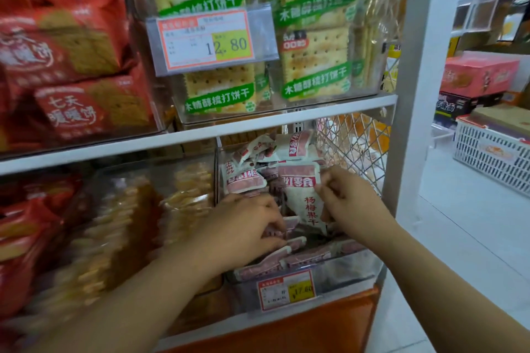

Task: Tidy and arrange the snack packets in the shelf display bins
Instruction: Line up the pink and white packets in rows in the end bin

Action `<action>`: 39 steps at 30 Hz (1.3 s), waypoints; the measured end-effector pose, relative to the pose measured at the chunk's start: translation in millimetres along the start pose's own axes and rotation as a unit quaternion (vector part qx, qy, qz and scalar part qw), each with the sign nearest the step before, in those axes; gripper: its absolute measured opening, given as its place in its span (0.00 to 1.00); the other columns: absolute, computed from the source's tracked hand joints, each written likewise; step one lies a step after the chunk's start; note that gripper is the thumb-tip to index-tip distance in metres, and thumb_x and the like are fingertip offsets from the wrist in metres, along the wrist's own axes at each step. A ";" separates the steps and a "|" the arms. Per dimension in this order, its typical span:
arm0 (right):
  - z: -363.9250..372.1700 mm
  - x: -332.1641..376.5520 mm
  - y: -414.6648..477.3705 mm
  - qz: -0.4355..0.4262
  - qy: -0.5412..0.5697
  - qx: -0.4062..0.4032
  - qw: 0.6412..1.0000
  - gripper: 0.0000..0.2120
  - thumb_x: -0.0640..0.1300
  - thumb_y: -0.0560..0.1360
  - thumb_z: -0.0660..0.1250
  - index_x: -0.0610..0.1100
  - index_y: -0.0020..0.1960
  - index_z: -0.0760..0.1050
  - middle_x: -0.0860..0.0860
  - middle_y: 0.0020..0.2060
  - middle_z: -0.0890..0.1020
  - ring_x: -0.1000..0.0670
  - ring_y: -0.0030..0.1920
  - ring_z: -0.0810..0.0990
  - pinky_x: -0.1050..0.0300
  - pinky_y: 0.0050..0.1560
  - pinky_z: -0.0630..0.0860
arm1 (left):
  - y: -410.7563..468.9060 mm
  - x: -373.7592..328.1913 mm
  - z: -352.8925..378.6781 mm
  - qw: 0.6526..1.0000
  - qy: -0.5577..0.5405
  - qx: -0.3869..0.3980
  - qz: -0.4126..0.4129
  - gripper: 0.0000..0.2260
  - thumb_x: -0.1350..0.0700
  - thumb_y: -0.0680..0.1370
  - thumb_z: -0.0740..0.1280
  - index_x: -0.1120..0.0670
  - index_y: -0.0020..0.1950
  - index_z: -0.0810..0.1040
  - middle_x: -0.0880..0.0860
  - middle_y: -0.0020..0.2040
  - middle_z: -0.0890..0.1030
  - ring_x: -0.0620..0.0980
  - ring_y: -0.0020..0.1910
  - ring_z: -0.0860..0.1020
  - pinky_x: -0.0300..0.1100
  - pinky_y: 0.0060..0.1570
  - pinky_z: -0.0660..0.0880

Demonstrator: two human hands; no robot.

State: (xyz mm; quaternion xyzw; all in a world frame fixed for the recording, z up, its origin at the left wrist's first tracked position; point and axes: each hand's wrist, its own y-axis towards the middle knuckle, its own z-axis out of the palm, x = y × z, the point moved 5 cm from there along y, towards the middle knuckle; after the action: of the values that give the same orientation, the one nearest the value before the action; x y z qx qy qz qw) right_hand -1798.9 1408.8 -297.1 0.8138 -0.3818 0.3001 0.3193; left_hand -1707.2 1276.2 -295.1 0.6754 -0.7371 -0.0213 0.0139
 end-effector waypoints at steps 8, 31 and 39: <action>-10.0 -8.0 -6.1 0.019 0.088 -0.016 0.996 0.07 0.39 0.79 0.60 0.40 0.42 0.69 0.49 0.28 0.80 0.58 0.24 0.78 0.72 0.25 0.69 | 8.4 3.3 13.8 0.993 0.080 0.071 0.044 0.08 0.50 0.79 0.62 0.51 0.48 0.79 0.49 0.49 0.79 0.50 0.49 0.76 0.47 0.53 0.71; -26.2 0.4 -12.3 -0.071 -0.019 0.100 0.992 0.04 0.40 0.72 0.64 0.47 0.42 0.76 0.52 0.36 0.82 0.53 0.34 0.80 0.60 0.34 0.77 | 4.4 22.8 9.0 0.985 0.131 0.108 -0.034 0.11 0.45 0.79 0.62 0.51 0.49 0.78 0.51 0.48 0.79 0.50 0.48 0.76 0.44 0.50 0.70; 11.6 2.4 -15.5 -0.098 -0.127 0.237 0.958 0.06 0.42 0.71 0.66 0.52 0.39 0.72 0.56 0.35 0.78 0.57 0.36 0.75 0.64 0.35 0.69 | -11.8 24.7 4.4 0.984 0.133 0.109 -0.035 0.10 0.45 0.78 0.63 0.48 0.53 0.78 0.46 0.51 0.76 0.45 0.50 0.75 0.45 0.56 0.64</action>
State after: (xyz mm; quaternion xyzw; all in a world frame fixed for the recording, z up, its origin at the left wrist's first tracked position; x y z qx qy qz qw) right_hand -1782.2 1406.9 -307.0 0.9309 -0.2558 0.2432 0.0938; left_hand -1697.8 1250.6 -300.3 0.6951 -0.7024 0.1489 0.0373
